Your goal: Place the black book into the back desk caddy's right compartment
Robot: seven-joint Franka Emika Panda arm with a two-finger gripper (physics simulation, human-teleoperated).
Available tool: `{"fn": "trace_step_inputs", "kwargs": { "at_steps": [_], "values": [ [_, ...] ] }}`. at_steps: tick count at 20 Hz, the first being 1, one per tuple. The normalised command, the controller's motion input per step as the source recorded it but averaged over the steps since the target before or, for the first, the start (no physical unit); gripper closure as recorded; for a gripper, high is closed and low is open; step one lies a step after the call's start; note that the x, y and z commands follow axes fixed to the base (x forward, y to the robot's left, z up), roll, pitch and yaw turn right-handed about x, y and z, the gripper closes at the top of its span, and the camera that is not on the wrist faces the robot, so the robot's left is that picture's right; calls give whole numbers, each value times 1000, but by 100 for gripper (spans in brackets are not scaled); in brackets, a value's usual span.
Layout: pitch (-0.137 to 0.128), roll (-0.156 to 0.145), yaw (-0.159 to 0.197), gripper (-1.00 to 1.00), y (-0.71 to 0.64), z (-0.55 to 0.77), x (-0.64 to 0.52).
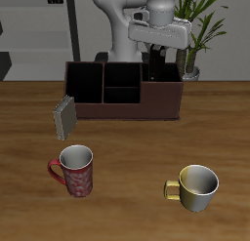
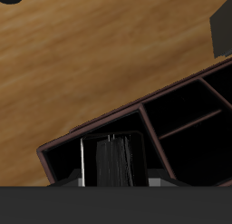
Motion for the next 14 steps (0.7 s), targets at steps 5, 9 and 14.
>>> {"fn": "trace_step_inputs", "kwargs": {
  "at_steps": [5,9,14],
  "values": [
    [49,10,0,100,9,-228,109],
    [17,7,20,100,54,-157,44],
    [25,33,2,100,43,-151,15]
  ]
}}
